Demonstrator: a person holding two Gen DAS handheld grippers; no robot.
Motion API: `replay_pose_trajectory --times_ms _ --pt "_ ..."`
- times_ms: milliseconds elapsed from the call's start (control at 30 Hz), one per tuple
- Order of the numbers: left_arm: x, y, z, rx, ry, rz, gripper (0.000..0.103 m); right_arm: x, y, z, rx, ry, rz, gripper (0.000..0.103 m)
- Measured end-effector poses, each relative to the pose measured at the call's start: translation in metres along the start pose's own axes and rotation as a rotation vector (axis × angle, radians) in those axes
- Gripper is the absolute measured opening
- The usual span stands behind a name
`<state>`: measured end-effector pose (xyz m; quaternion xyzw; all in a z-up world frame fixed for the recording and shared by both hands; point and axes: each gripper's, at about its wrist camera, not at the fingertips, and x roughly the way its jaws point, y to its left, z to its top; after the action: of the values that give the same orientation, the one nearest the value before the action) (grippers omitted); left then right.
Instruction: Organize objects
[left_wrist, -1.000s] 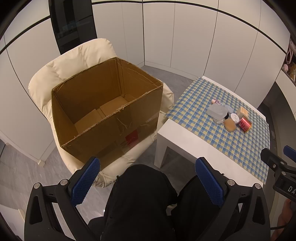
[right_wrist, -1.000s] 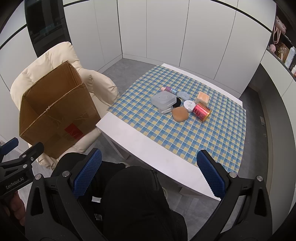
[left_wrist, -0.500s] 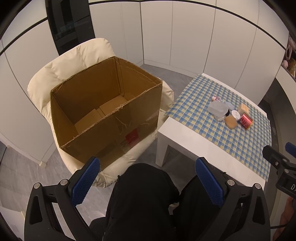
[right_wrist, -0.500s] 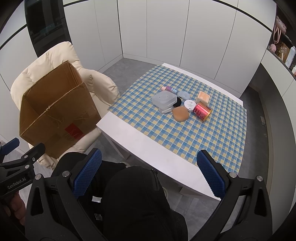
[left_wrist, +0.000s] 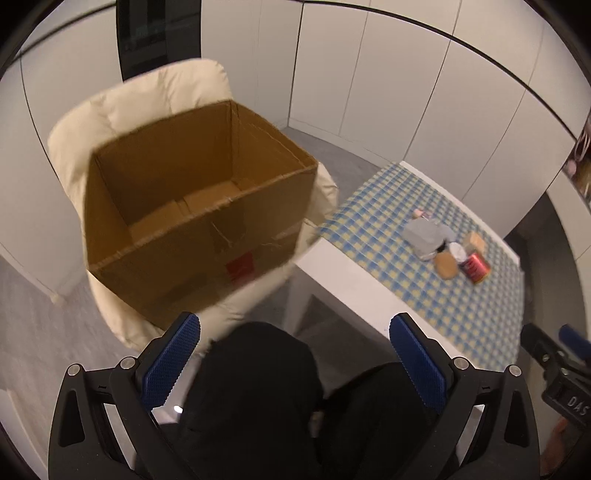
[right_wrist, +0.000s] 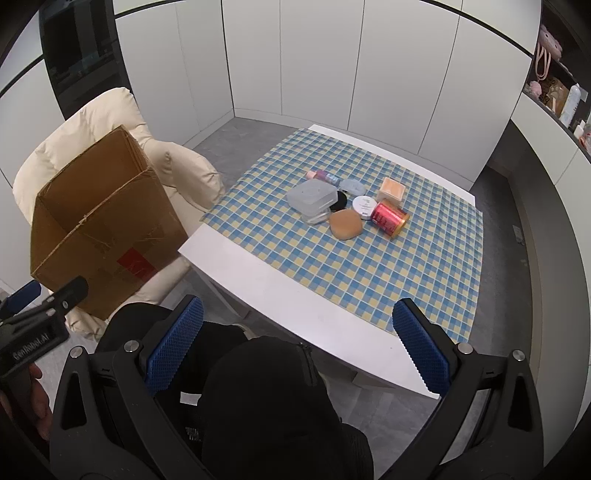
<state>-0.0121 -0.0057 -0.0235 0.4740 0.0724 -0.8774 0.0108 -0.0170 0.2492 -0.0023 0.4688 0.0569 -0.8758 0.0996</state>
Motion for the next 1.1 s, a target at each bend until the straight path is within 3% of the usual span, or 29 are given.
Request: replay_pose_trajectory --times_ms 133,267,767,1100 --pt "0.004 -0.009 -0.002 0.018 0.007 -0.014 0.102 0.000 -0.010 -0.001 0.020 0.003 -0.004 0.103" --pt "0.006 -0.025 -0.002 0.112 0.010 -0.021 0.102 -0.001 -0.016 -0.002 0.021 0.000 -0.011 0.103" --pt "0.009 -0.081 -0.003 0.301 -0.006 -0.074 0.102 -0.006 -0.041 -0.010 0.014 -0.039 -0.037 0.103" --pt "0.017 -0.108 -0.002 0.335 0.008 -0.076 0.102 -0.001 -0.059 -0.016 0.024 -0.034 -0.071 0.103"
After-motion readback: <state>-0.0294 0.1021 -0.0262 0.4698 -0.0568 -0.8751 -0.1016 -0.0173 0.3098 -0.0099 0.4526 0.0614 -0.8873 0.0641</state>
